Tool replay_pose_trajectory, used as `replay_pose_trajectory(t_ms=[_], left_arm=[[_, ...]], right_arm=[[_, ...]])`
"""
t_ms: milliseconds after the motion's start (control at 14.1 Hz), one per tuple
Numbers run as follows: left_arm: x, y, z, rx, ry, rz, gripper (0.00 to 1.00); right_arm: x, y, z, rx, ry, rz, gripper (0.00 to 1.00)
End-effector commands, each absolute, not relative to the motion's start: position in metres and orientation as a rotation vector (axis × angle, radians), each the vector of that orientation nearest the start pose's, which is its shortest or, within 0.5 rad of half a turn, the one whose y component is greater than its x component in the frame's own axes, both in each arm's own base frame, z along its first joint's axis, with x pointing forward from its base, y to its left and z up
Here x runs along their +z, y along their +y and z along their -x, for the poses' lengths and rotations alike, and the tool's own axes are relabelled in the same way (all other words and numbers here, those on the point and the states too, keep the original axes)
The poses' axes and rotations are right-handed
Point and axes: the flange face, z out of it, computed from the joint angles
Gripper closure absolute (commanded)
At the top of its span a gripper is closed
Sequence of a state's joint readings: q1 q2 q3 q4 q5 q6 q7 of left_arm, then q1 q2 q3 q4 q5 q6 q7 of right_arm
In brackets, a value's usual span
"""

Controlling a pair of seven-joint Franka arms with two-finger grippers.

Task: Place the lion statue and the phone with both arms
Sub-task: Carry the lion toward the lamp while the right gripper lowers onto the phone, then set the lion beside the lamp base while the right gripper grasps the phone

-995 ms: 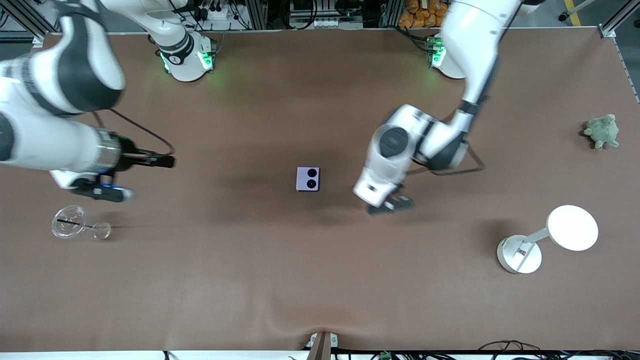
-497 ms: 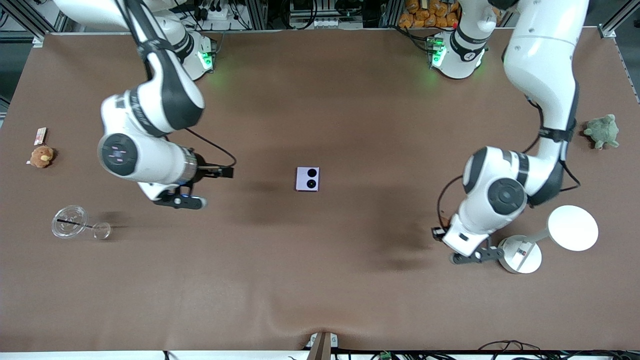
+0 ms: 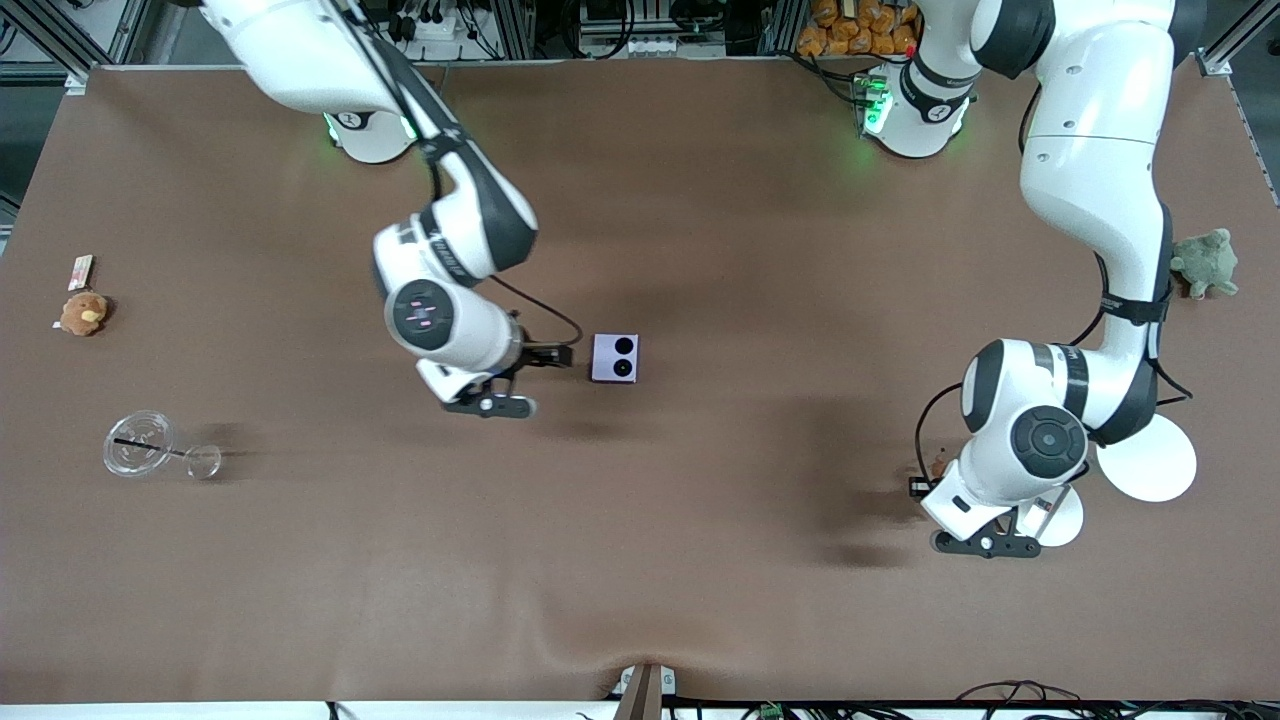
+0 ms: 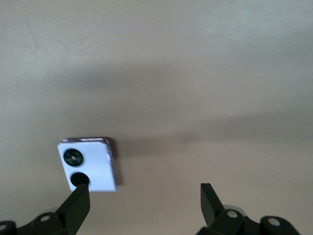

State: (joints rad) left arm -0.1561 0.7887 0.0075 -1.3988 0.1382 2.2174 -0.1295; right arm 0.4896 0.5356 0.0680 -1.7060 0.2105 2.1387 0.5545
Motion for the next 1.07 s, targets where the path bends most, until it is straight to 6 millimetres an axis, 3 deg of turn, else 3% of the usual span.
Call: replay_pose_trajectory(t_ms=[0, 213, 426, 568, 639, 781, 995], left_arm=[[0.235, -0.089, -0.728, 0.007, 0.208, 2.993, 1.00], [0.229, -0.063, -0.717, 0.181, 0.217, 2.975, 1.00], [0.219, -0.066, -0.711, 0.217, 0.214, 2.982, 1.00], [0.221, -0.056, -0.715, 0.197, 0.178, 3.007, 0.98], [0.219, -0.050, -0.716, 0.187, 0.143, 3.030, 0.87], [0.218, -0.052, -0.716, 0.174, 0.154, 3.037, 0.00], [0.219, -0.052, -0.714, 0.179, 0.154, 3.041, 0.00]], right_arm=[[0.246, 0.383, -0.548, 0.252, 0.248, 2.987, 0.00], [0.234, 0.403, -0.537, 0.230, 0.208, 2.993, 0.00], [0.215, 0.422, -0.524, 0.210, 0.200, 2.995, 0.00], [0.205, 0.429, -0.520, 0.191, 0.205, 2.997, 0.00], [0.201, 0.431, -0.518, 0.190, 0.199, 2.998, 0.00], [0.198, 0.433, -0.518, 0.175, 0.198, 2.993, 0.00], [0.191, 0.440, -0.512, 0.173, 0.189, 2.996, 0.00]])
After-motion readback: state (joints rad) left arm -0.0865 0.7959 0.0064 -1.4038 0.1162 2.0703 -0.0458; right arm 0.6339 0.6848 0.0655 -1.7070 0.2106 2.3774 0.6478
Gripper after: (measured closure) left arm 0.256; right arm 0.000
